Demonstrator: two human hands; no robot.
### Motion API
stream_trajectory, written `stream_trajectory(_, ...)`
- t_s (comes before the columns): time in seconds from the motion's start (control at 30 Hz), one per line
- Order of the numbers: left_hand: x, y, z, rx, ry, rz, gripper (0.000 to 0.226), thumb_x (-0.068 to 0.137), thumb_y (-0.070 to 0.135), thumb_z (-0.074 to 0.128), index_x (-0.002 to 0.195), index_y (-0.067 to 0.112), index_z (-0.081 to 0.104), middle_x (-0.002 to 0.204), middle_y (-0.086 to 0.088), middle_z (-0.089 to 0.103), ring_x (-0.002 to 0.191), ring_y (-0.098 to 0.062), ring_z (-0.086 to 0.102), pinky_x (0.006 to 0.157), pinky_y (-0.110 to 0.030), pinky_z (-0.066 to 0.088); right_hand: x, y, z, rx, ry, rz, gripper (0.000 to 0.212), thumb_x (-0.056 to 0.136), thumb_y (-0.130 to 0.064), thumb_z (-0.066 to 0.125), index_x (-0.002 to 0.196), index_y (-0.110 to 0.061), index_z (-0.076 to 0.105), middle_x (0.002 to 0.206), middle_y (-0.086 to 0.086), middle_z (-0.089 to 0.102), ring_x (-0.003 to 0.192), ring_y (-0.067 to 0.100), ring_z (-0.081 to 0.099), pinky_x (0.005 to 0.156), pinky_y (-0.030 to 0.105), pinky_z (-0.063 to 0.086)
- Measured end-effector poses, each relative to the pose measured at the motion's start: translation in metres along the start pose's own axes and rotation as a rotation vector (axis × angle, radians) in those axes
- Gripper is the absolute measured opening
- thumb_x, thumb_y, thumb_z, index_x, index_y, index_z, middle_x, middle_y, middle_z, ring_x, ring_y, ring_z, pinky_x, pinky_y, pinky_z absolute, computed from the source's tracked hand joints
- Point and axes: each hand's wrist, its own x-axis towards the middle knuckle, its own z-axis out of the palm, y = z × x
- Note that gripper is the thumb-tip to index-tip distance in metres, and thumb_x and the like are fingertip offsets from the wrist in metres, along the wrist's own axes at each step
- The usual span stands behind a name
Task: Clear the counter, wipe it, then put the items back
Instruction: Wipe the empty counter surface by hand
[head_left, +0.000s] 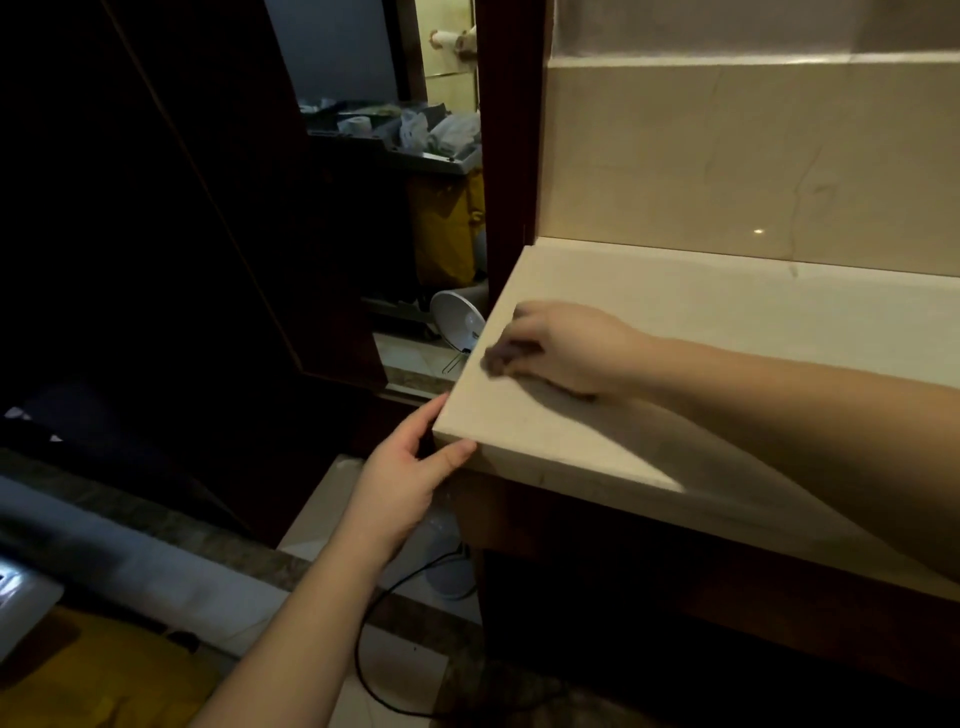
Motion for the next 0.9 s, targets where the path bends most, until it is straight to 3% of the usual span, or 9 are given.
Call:
stream_trajectory(0.1, -0.001, 0.004, -0.001, 0.040, 0.022, 0.001, 0.048, 0.085, 0.018, 0.071, 0.117, 0.049, 0.054, 0.107, 0.043, 0.059, 0.105, 0.020, 0.052, 0.076, -0.002, 0.044, 0.019, -0.001, 0.000, -0.042, 0.056, 0.096, 0.026, 0.089, -0.039, 0.060, 0.106, -0.021, 0.069, 0.093, -0.007, 0.046, 0.098, 0.021, 0.054, 0.071, 0.026, 0.031)
stream_trajectory(0.27, -0.004, 0.006, -0.006, 0.000, -0.011, -0.014, 0.046, 0.086, 0.011, 0.069, 0.126, 0.033, 0.059, 0.108, 0.024, 0.068, 0.101, 0.007, 0.061, 0.074, -0.007, 0.047, -0.021, -0.042, 0.015, 0.034, -0.068, -0.227, 0.022, 0.084, -0.036, 0.060, 0.098, -0.022, 0.070, 0.086, -0.008, 0.047, 0.082, 0.017, 0.055, 0.066, 0.027, 0.039)
stream_trajectory(0.43, -0.003, 0.011, -0.007, 0.078, 0.025, -0.040, 0.049, 0.085, 0.014, 0.071, 0.123, 0.041, 0.055, 0.111, 0.028, 0.061, 0.101, 0.020, 0.053, 0.077, -0.002, 0.043, 0.011, -0.028, 0.006, -0.053, 0.032, 0.015, 0.026, 0.091, -0.037, 0.059, 0.106, -0.016, 0.068, 0.100, -0.001, 0.054, 0.097, 0.021, 0.056, 0.074, 0.029, 0.039)
stream_trajectory(0.57, -0.003, 0.012, -0.007, 0.054, 0.007, -0.034, 0.048, 0.086, 0.006, 0.068, 0.121, 0.036, 0.056, 0.102, 0.026, 0.068, 0.097, 0.015, 0.058, 0.075, -0.003, 0.044, -0.006, -0.048, 0.011, 0.007, -0.038, -0.141, 0.023, 0.090, -0.031, 0.060, 0.104, -0.016, 0.069, 0.100, 0.003, 0.057, 0.092, 0.021, 0.056, 0.075, 0.031, 0.043)
stream_trajectory(0.7, -0.005, 0.008, -0.012, 0.088, -0.048, -0.025, 0.057, 0.087, -0.001, 0.064, 0.134, 0.029, 0.052, 0.116, 0.026, 0.061, 0.106, 0.015, 0.055, 0.081, -0.005, 0.045, -0.035, -0.037, 0.000, -0.060, -0.081, -0.158, 0.019, 0.089, -0.030, 0.060, 0.102, -0.018, 0.068, 0.096, 0.001, 0.057, 0.090, 0.021, 0.056, 0.068, 0.028, 0.035)
stream_trajectory(0.8, -0.005, 0.007, -0.017, 0.045, -0.044, -0.048, 0.061, 0.085, -0.014, 0.054, 0.125, 0.032, 0.058, 0.108, 0.025, 0.068, 0.105, 0.010, 0.059, 0.078, -0.007, 0.047, -0.019, -0.041, 0.003, -0.044, -0.082, -0.140, 0.021, 0.089, -0.032, 0.060, 0.101, -0.017, 0.067, 0.097, 0.001, 0.056, 0.091, 0.022, 0.055, 0.067, 0.027, 0.032)
stream_trajectory(0.9, -0.001, 0.010, -0.017, -0.093, 0.023, -0.107, 0.061, 0.082, -0.019, 0.043, 0.100, 0.031, 0.074, 0.094, 0.009, 0.075, 0.084, -0.001, 0.069, 0.065, -0.012, 0.050, 0.005, -0.060, 0.013, -0.053, -0.062, -0.121, 0.024, 0.091, -0.034, 0.057, 0.108, -0.020, 0.066, 0.099, 0.000, 0.053, 0.092, 0.020, 0.054, 0.069, 0.029, 0.036)
